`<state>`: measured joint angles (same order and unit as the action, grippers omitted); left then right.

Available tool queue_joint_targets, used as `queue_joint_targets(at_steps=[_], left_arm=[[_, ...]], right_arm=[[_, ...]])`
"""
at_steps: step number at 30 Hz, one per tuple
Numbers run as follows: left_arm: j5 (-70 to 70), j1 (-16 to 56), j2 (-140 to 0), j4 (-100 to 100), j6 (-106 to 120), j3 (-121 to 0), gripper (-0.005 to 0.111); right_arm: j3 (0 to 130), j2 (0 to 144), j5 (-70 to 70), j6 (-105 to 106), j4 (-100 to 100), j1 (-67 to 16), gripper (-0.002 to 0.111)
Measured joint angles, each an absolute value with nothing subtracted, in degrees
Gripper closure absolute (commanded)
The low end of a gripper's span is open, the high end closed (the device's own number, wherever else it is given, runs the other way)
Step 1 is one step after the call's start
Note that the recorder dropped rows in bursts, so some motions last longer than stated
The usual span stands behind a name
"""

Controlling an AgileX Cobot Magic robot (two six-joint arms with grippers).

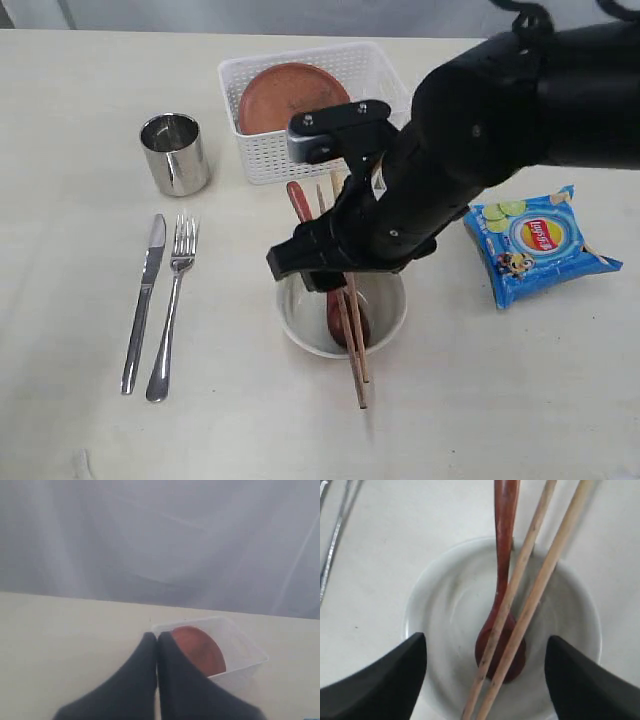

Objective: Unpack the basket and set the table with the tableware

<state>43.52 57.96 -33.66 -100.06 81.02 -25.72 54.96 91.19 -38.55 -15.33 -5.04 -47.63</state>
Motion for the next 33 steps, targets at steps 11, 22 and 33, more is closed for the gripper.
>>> queue_joint_targets(at_steps=[11,22,33], left_arm=[[30.2,58.0,-33.7,-100.1,86.9,-20.3,0.107],[13.0,58.0,-33.5,-99.3,87.1,-10.8,0.107],[19.8,58.0,-33.5,-97.0,75.8,-6.9,0.107]], right_arm=[[79.6,91.6,-47.3,-4.3,-10.4,-30.6,0.044],[94.0,115.0,-59.9,23.6,-35.2,-17.1,0.044],[94.1,115.2,-61.0,29.5,-41.5,-17.7,0.044]])
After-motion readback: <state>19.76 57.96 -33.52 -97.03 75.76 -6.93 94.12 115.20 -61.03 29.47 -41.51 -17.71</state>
